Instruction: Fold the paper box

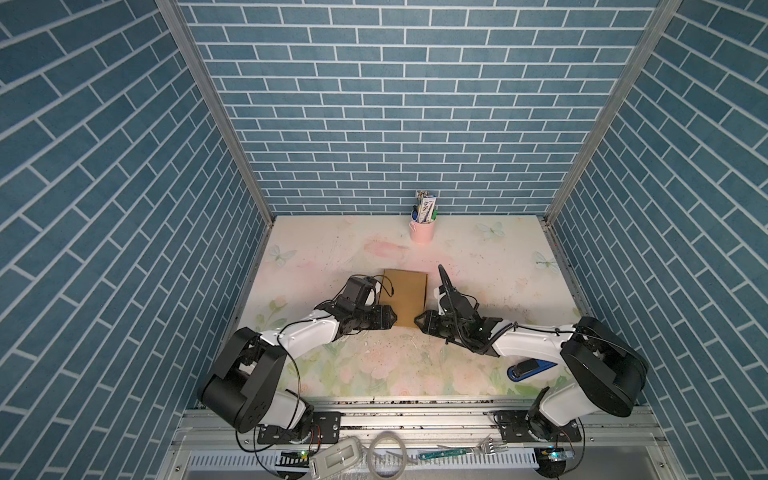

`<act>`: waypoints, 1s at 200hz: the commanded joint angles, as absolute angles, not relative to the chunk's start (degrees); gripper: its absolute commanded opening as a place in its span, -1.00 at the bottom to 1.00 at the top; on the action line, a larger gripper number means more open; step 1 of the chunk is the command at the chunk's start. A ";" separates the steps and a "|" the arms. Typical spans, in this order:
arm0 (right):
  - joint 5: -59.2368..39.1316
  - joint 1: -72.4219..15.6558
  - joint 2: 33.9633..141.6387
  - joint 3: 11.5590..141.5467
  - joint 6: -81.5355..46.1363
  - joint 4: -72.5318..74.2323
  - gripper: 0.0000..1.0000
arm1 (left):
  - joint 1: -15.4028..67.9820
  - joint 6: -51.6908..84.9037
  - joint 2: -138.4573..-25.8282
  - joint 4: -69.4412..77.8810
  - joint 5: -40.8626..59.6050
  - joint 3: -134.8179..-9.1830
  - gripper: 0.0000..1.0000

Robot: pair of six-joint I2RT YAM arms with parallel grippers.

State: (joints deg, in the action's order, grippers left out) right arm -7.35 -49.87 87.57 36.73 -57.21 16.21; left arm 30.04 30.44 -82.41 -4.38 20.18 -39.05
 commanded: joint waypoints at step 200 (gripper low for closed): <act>-7.37 -45.29 89.63 35.43 -47.64 18.50 -0.58 | 30.65 27.70 -79.64 -8.43 16.55 -38.35 0.50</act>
State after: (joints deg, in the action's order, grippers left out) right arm -6.98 -46.37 88.29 36.62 -49.41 17.45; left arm 30.41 28.64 -82.11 -6.35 17.91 -38.96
